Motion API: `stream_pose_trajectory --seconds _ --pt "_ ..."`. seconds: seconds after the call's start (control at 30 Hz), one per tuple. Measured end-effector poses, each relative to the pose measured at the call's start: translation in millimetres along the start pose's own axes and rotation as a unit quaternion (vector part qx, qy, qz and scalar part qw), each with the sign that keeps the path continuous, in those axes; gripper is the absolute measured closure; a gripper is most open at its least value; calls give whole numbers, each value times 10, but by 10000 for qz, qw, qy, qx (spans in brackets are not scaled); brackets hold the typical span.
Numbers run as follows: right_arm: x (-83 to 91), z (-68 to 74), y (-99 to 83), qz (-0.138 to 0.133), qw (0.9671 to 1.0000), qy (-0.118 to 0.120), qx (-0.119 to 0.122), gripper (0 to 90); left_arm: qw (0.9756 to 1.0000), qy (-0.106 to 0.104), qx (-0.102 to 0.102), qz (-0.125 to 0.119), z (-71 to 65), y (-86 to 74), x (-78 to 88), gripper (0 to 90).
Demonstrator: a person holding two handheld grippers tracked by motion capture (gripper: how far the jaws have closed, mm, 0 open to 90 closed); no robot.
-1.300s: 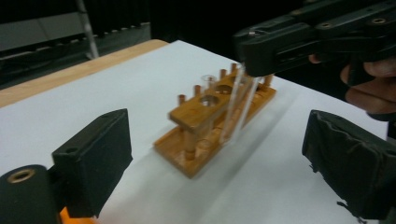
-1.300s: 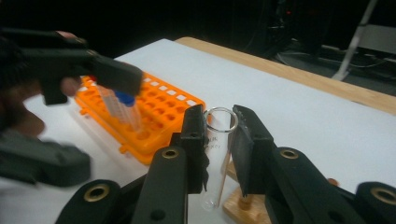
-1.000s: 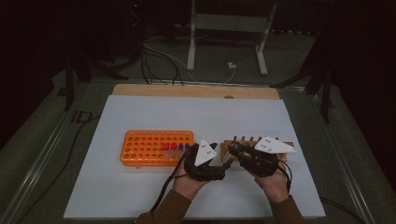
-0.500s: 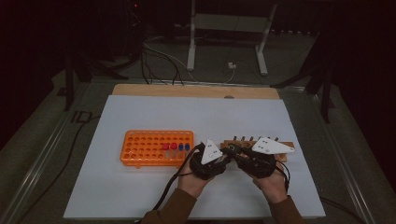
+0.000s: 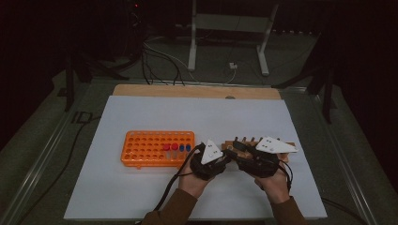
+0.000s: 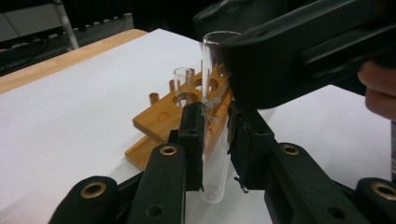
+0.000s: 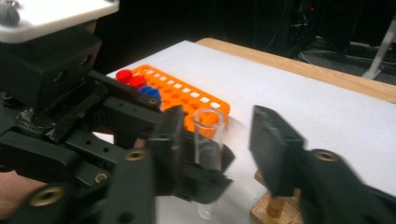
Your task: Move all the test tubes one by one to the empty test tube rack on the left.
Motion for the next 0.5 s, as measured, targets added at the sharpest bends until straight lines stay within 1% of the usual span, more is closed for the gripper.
stream_pose_trajectory --seconds 0.03,0.1,0.17,0.23,0.3,0.33,0.4,0.43,0.5 --pt "7 -15 3 -38 10000 -14 -23 475 10000 20 -4 15 14 -3 9 753" --pt "20 -46 7 -99 9999 -54 -46 401 10000 59 56 -8 32 -9 24 753" --pt "30 -75 7 -121 9998 -135 -36 349 9999 74 91 -8 47 -20 40 753" --pt "37 -104 3 -104 9997 -224 -27 297 9999 86 117 -14 53 -26 56 754" --pt "38 -137 -5 -83 9994 -330 -27 275 9999 78 113 -19 60 -24 82 753" --pt "37 -157 -16 -51 9992 -387 -26 249 9999 80 114 -26 61 -20 95 754" --pt "34 -181 -30 6 9987 -514 16 197 9999 63 110 -42 67 -10 124 753" --pt "33 -193 -36 35 9983 -582 45 175 9999 63 141 -62 70 -5 140 753" --pt "33 -213 -44 68 9978 -663 56 153 9999 52 146 -76 87 6 182 753"
Point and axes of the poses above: each handheld gripper's, and its own axes: x roughly backward along the jaws, y roughly out of its top, z roughly to its left, the point moved 4 cm from there along -x, roughly forward along the jaws, and after that the axes turned 12 degrees about -z, right-handed, at the moved point
